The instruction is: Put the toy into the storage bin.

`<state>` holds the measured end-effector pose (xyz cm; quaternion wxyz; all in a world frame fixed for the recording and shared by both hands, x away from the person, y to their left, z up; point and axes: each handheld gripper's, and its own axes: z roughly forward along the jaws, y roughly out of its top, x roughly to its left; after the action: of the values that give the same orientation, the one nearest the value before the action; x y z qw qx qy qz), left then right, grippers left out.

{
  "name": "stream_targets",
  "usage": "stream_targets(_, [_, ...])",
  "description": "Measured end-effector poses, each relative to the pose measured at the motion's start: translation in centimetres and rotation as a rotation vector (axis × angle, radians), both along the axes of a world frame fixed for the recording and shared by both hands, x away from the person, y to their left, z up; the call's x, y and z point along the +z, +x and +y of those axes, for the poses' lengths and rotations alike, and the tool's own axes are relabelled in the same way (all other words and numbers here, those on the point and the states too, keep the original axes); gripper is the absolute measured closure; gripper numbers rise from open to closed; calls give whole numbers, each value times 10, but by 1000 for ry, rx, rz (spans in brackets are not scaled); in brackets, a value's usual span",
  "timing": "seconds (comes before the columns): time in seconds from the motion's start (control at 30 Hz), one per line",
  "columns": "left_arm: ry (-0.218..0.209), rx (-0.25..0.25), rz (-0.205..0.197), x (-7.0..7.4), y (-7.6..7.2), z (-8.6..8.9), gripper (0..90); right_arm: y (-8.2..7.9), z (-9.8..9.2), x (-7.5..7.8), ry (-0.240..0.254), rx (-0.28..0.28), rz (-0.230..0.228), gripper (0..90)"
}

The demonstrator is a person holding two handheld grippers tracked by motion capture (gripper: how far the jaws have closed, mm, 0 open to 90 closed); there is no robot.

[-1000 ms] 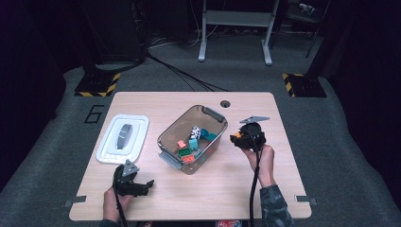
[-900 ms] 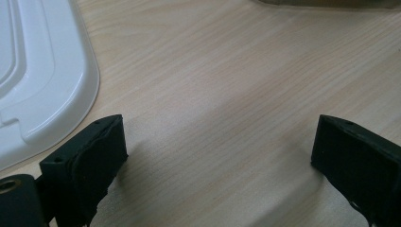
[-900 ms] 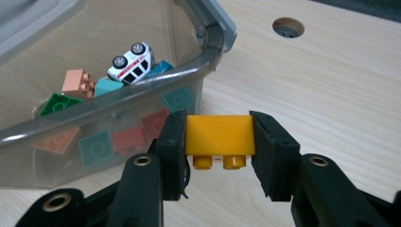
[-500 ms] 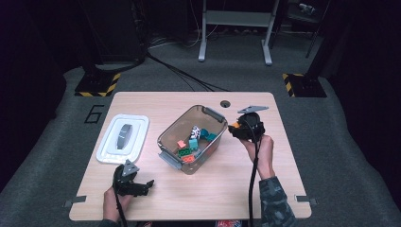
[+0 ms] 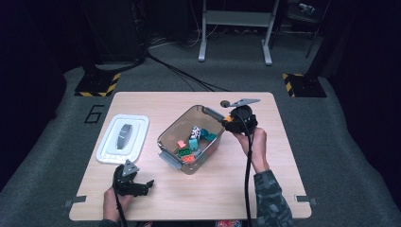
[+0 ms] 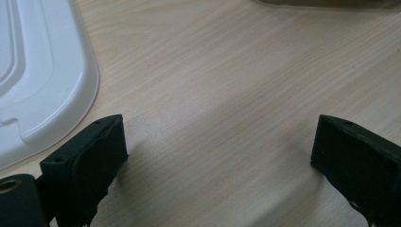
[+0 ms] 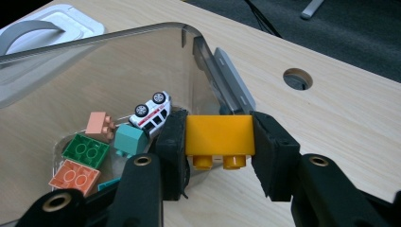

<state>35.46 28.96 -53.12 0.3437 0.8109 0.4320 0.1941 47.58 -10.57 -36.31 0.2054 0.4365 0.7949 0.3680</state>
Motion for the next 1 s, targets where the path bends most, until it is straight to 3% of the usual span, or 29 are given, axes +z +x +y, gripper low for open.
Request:
stream_targets(0.43, [-1,-1,0,0,0,0,42,11,25,-9,-64,36,15,587])
stream_targets(0.7, [-1,1,0,0,0,0,43,15,30,-14,-95,32,24,586])
stream_targets(0.87, [0,1,-1,0,0,0,43,14,32,-18,-152,42,20,585])
stream_targets(1.0, [0,1,-1,0,0,0,43,13,34,-20,-166,51,13,577])
